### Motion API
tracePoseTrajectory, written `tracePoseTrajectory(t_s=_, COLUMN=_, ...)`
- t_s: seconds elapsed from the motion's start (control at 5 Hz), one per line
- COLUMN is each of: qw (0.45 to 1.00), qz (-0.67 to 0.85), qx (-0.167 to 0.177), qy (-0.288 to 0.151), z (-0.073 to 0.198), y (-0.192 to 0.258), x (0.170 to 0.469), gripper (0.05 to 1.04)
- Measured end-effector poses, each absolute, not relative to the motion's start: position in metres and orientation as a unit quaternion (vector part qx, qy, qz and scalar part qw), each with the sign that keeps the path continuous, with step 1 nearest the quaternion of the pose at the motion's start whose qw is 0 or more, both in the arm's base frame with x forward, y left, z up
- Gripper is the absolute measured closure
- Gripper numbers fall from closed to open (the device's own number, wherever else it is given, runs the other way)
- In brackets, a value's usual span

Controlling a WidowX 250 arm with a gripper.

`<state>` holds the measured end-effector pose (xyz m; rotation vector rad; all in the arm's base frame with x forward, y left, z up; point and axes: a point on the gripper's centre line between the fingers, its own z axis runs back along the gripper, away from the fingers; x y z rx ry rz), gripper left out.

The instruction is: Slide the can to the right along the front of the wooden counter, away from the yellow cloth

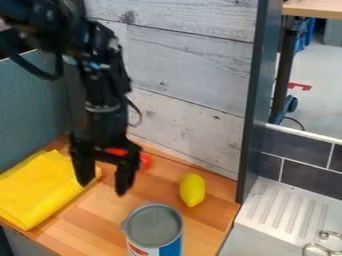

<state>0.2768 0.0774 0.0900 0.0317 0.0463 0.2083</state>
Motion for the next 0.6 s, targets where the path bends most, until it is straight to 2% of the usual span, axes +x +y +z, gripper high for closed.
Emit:
tracePoseTrajectory(t_s=0.2, qw=0.995, qz=0.093, qx=0.011, qy=-0.025, z=0.121, y=0.084, x=0.289, gripper=0.081)
tracePoseTrajectory(t_s=0.6, qw=0.996, qz=0.032, qx=0.018, qy=-0.079, z=0.158, y=0.088, x=0.292, gripper=0.081)
